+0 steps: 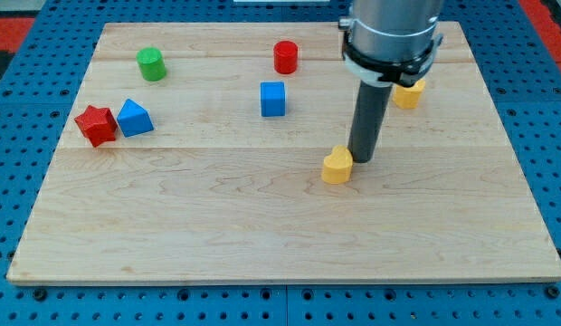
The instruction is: Push red star diagonally below yellow heart
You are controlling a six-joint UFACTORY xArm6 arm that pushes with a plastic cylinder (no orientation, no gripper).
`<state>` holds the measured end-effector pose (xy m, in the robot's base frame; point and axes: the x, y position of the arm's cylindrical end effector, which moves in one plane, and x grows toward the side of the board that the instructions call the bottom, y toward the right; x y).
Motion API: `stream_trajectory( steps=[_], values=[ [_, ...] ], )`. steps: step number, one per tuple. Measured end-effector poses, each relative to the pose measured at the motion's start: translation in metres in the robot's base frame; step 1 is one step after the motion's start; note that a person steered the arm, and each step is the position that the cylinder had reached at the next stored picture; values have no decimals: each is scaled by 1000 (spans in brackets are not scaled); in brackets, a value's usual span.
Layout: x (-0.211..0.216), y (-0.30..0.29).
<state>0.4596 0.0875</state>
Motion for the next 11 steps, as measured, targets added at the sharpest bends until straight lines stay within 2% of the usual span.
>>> stream_trajectory(
  steps=[2, 3, 4, 5, 6, 7, 8, 9, 10, 11],
  values=[
    [7, -83],
    [-15, -93],
    [-65, -122],
    [-107, -171],
    [-123, -265],
    [-93, -336],
    [-50, -350],
    [-29, -334],
    [24, -308],
    [59, -245]
  ],
)
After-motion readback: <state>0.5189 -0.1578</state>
